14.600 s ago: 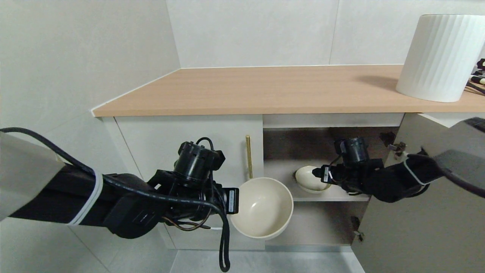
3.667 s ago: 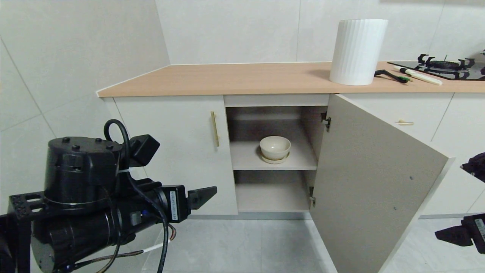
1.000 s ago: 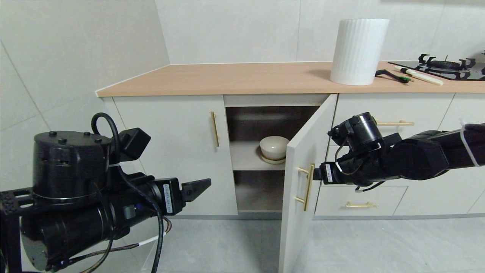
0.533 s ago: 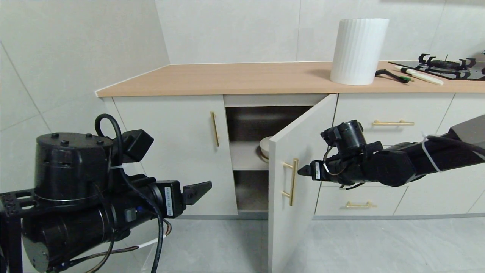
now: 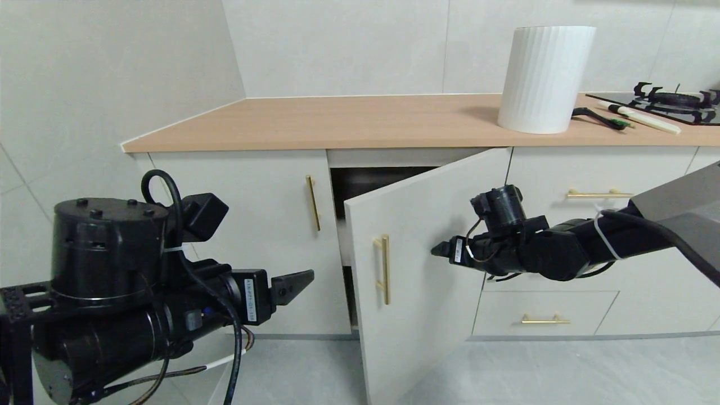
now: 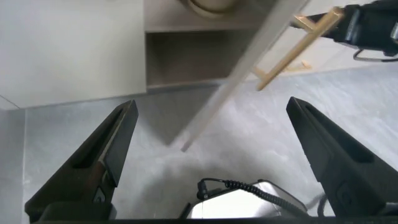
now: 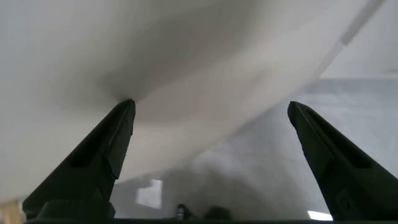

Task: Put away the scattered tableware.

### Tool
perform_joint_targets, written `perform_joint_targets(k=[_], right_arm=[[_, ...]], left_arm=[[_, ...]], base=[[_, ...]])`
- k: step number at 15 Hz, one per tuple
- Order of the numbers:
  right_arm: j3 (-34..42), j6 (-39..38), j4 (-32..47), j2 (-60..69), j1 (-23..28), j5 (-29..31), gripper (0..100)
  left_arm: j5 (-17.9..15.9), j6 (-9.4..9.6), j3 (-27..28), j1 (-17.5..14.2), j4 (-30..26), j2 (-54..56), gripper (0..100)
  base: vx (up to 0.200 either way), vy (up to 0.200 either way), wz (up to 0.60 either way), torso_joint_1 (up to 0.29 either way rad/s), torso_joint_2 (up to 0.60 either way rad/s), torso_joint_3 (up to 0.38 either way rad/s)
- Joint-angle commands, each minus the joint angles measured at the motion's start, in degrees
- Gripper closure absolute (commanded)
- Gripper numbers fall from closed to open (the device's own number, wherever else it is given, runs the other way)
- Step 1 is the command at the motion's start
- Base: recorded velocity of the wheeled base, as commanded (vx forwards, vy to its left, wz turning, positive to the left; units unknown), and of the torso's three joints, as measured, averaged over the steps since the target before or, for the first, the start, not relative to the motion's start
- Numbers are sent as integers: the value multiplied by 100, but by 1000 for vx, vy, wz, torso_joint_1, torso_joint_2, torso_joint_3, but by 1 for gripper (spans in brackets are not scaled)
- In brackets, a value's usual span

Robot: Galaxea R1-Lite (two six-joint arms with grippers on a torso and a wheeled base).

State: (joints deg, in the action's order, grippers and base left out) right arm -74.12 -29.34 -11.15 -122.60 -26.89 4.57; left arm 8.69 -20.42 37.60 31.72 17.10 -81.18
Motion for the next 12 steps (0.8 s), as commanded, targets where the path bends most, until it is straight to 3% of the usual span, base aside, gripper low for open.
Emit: perform_joint_targets(k=[1, 7, 12], right_arm=[[-129, -151, -1, -97, -79, 0, 0], [-964, -1460, -1, -572, -185, 141, 0], [-1579, -1865, -1, -1011, -185, 721, 0]], left_arm=[[1, -6, 2, 1, 12, -30, 0], [10, -24, 11, 1, 21, -12, 0], [10, -24, 11, 1, 21, -21, 0]], base=[[200, 0, 0, 7, 7, 7], [0, 0, 0, 0, 0, 0], [0, 0, 0, 0, 0, 0]])
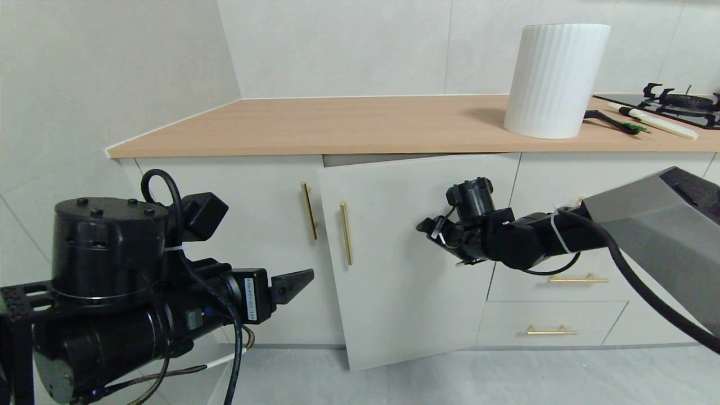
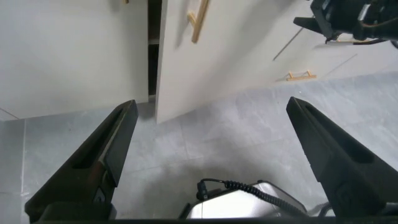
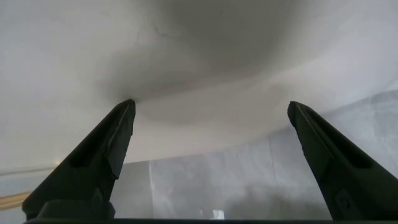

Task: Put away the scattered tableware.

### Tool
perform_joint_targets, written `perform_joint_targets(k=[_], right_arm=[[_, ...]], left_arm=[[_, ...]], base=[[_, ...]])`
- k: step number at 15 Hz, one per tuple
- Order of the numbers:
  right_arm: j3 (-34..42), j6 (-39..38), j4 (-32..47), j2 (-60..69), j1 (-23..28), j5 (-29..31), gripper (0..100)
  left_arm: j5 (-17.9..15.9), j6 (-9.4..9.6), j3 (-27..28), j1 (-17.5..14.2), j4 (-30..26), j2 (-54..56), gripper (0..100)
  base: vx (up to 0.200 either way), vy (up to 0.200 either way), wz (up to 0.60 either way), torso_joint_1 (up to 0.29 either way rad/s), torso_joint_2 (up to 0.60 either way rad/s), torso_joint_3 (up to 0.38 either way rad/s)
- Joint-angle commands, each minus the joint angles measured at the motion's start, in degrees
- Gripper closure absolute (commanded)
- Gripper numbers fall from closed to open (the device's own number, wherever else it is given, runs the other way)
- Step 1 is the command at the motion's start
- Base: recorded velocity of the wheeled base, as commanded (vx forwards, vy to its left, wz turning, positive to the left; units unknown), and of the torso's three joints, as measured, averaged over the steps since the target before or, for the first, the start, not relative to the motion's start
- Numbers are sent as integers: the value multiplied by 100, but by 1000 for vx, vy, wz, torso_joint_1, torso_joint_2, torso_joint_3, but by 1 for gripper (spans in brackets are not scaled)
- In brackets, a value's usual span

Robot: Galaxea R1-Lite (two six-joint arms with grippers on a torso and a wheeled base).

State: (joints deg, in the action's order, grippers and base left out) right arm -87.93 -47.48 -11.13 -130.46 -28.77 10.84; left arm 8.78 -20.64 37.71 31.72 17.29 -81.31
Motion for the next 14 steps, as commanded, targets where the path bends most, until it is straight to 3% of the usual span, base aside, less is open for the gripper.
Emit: perform_joint_targets(k=[1, 14], right_arm=[[-277, -59, -3, -295, 3, 191, 0], [-998, -314, 32, -647, 231, 859, 0]], left_arm=[[1, -2, 0, 1, 3, -16, 0], [1, -10, 0, 1, 3, -34, 0]], base=[[0, 0, 0, 0, 0, 0], [0, 0, 0, 0, 0, 0]])
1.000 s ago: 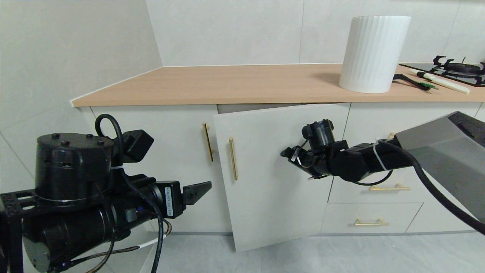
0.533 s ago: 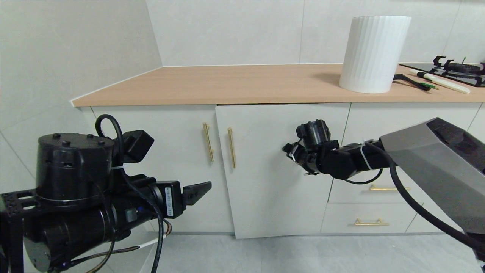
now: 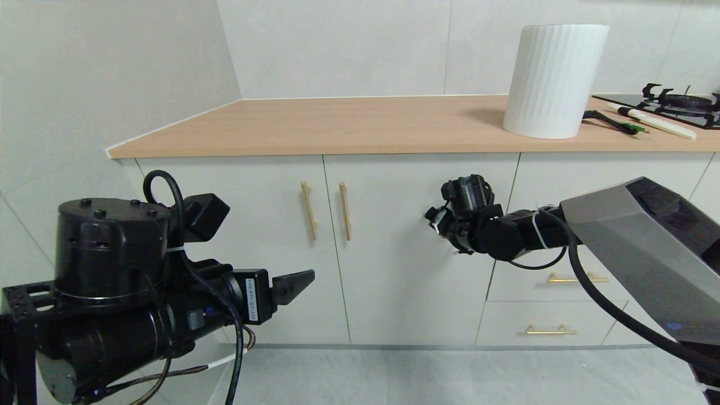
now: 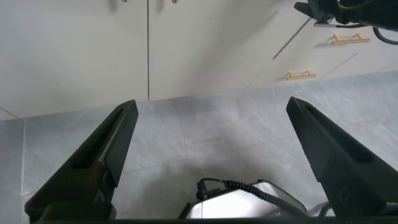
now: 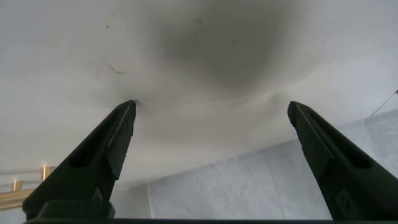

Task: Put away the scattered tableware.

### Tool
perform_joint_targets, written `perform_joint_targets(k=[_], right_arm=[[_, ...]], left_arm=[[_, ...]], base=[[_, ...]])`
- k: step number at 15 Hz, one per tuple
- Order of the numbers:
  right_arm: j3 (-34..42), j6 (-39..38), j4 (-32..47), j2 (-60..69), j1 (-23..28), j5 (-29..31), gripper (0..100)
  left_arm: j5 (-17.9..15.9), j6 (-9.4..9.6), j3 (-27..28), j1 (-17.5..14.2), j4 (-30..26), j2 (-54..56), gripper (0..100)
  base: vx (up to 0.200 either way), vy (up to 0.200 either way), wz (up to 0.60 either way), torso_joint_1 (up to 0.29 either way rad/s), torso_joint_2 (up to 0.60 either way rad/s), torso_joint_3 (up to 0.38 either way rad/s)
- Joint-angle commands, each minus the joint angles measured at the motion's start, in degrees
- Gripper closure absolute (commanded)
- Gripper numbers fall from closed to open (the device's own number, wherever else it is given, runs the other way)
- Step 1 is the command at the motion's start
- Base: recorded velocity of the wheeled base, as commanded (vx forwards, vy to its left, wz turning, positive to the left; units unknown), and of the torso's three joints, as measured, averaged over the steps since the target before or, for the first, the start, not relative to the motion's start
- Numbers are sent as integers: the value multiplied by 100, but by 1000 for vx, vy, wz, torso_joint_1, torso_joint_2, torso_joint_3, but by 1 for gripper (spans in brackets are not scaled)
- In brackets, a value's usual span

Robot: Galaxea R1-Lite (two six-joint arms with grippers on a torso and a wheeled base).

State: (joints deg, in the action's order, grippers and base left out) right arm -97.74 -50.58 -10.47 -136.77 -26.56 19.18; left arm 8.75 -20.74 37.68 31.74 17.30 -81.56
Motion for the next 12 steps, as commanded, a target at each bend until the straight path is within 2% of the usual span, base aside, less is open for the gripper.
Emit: perform_joint_targets(k=[1, 3, 5, 6, 8, 9, 10, 12], right_arm=[[27, -5, -34, 45, 11, 16, 0], [282, -13, -8, 352, -24, -46, 0], [1029, 22, -8, 1152, -200, -432, 0], [1680, 145, -8, 1899, -297, -810, 0], [2594, 681, -43, 2954, -376, -1109, 0], [2673, 734, -51, 3042, -376, -1109, 0], [3376, 1270, -60, 4035, -367, -1056, 0], [4018, 1736, -51, 5063, -279, -749, 0]], left_arm=[[4, -1, 2, -2, 2, -10, 0], [4, -1, 2, -2, 2, -1, 0], [4, -1, 2, -2, 2, 34, 0], [4, -1, -6, -2, 2, 52, 0], [118, 8, -15, -2, 2, 210, 0], [144, 17, -15, -2, 2, 228, 0], [373, 35, -42, -98, -7, 553, 0], [408, 35, -358, -142, -7, 1080, 0]], base=[[0, 0, 0, 0, 0, 0], [0, 0, 0, 0, 0, 0], [0, 0, 0, 0, 0, 0], [0, 0, 0, 0, 0, 0], [0, 0, 0, 0, 0, 0], [0, 0, 0, 0, 0, 0], [0, 0, 0, 0, 0, 0], [0, 0, 0, 0, 0, 0]])
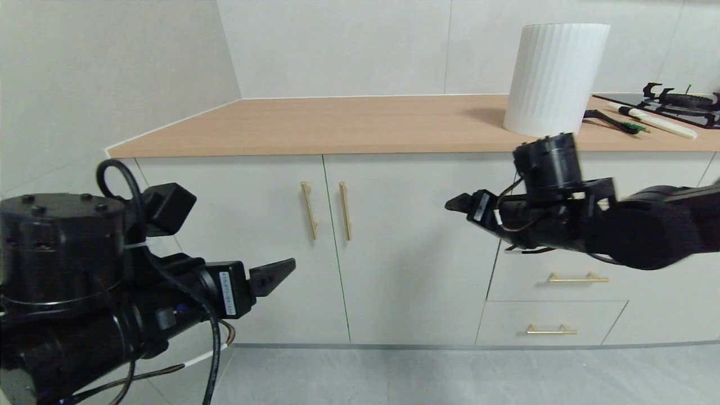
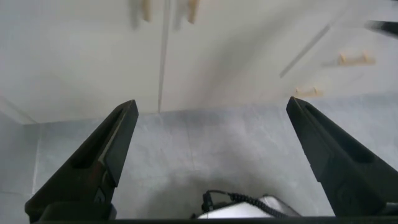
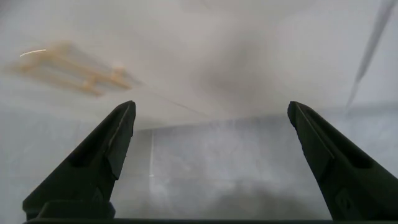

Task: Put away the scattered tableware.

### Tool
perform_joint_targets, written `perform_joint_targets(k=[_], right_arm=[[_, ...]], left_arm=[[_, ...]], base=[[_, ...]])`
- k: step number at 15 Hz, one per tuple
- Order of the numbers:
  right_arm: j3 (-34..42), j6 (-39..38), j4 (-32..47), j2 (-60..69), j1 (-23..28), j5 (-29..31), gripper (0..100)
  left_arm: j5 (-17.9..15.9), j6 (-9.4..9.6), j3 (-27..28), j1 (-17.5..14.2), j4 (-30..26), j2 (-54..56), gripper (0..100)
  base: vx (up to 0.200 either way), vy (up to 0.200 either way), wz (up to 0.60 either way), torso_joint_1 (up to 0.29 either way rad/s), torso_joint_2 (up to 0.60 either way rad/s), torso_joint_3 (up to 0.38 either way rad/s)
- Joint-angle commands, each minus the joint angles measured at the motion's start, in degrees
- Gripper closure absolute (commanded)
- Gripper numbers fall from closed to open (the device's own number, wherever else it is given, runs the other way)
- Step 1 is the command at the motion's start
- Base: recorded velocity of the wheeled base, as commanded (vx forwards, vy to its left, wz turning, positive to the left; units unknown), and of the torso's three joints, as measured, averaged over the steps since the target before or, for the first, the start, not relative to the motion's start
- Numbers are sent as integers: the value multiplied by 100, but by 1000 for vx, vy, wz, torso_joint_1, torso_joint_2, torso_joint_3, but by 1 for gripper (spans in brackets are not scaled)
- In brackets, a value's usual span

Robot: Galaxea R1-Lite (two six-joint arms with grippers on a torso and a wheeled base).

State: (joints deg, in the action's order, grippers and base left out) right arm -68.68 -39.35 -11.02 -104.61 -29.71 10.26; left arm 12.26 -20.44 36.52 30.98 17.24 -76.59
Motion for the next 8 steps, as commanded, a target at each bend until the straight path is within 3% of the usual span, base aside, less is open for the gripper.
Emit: perform_joint_targets(k=[1, 3, 5, 7, 8], right_arm=[[1542, 859, -5, 2410, 44, 336, 0], [2324, 1378, -5, 3632, 158, 564, 0], [3098, 2204, 65, 5187, 615, 529, 0], [3722, 2960, 135, 6374, 1310, 520, 0], [3722, 2960, 135, 6374, 1310, 520, 0]], left_arm=[[57, 5, -515, -65, -1, 936, 0], [66, 5, -901, -232, -36, 1692, 0], [57, 93, -1332, -391, -115, 2834, 0], [57, 260, -1394, -628, -801, 3836, 0], [57, 260, -1394, -628, -801, 3836, 0]], base=[[0, 0, 0, 0, 0, 0], [0, 0, 0, 0, 0, 0], [0, 0, 0, 0, 0, 0], [0, 0, 0, 0, 0, 0], [0, 0, 0, 0, 0, 0]])
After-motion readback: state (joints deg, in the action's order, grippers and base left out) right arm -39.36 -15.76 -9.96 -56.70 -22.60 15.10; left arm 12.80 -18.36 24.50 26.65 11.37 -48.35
